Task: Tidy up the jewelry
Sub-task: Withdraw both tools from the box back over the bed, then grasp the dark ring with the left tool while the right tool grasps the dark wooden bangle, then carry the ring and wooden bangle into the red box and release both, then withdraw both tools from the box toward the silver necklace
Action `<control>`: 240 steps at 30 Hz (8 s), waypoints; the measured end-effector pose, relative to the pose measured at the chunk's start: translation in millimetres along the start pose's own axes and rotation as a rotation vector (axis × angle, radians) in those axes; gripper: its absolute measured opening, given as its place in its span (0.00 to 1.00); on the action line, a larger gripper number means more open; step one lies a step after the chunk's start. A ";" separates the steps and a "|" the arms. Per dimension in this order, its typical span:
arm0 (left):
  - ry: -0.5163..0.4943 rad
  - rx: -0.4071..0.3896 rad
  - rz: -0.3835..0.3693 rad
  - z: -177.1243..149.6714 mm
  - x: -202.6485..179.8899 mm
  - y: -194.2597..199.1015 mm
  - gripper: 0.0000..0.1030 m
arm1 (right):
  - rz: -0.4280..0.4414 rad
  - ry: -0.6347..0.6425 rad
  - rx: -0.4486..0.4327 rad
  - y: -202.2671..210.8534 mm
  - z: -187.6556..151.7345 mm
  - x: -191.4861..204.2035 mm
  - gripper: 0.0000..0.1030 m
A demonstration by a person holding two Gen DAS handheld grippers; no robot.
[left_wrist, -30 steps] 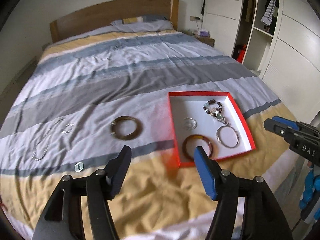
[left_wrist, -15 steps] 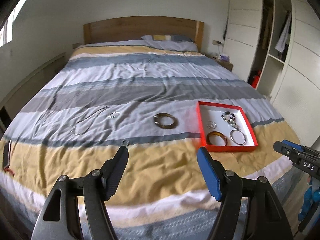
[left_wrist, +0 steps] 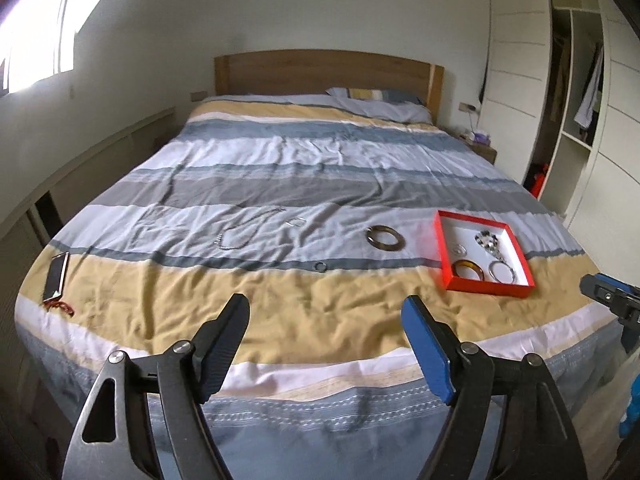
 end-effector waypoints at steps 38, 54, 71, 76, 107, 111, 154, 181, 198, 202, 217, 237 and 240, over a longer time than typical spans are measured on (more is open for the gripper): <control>0.156 0.060 0.025 -23.0 76.9 -48.3 0.75 | 0.088 0.089 0.057 -47.8 10.0 46.0 0.42; 0.021 0.222 -0.137 1.2 64.8 -182.5 0.62 | 0.189 0.267 0.175 -173.8 39.2 106.4 0.42; 0.003 0.336 -0.144 11.4 77.8 -310.1 0.54 | 0.223 0.327 0.321 -346.0 84.1 155.4 0.42; -0.013 0.356 -0.159 6.9 75.9 -324.7 0.49 | 0.213 0.343 0.350 -367.0 80.7 162.6 0.42; -0.029 0.297 -0.201 16.8 68.3 -258.4 0.19 | 0.370 0.212 0.259 -290.5 72.1 166.4 0.07; -0.033 0.261 -0.210 27.9 62.7 -233.7 0.19 | 0.370 0.203 0.216 -259.6 79.1 160.1 0.07; -0.213 0.423 -0.461 31.0 -201.1 -407.5 0.21 | 0.008 0.071 0.366 -331.2 51.5 -104.1 0.08; -0.149 0.323 -0.507 69.5 -160.5 -297.5 0.44 | -0.022 0.055 0.272 -237.1 56.9 -107.0 0.24; -0.086 0.103 -0.275 41.3 -64.8 -98.4 0.71 | 0.061 -0.056 0.063 -67.2 34.7 -35.4 0.36; -0.072 0.034 -0.220 21.6 -47.6 -55.0 0.75 | 0.062 -0.035 0.031 -39.3 21.8 -14.4 0.40; 0.018 -0.036 -0.084 -28.3 33.9 25.9 0.77 | 0.090 0.028 -0.018 11.7 -5.9 35.5 0.46; 0.122 0.005 0.036 -31.9 117.1 -16.2 0.84 | 0.181 0.117 0.070 -58.8 2.3 76.0 0.46; 0.111 0.044 0.026 -24.2 127.7 -46.0 0.85 | 0.199 0.154 0.105 -85.0 7.4 92.9 0.46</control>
Point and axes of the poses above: each gripper's, at about its wrist camera, not at the fingertips, and y roughly against the way its jaws point, x to its left, z to its top, the point moved 2 cm from there along -y, roughly the way its jaws point, and after that the axes turned 9 degrees about -z, right-handed, at the moved point
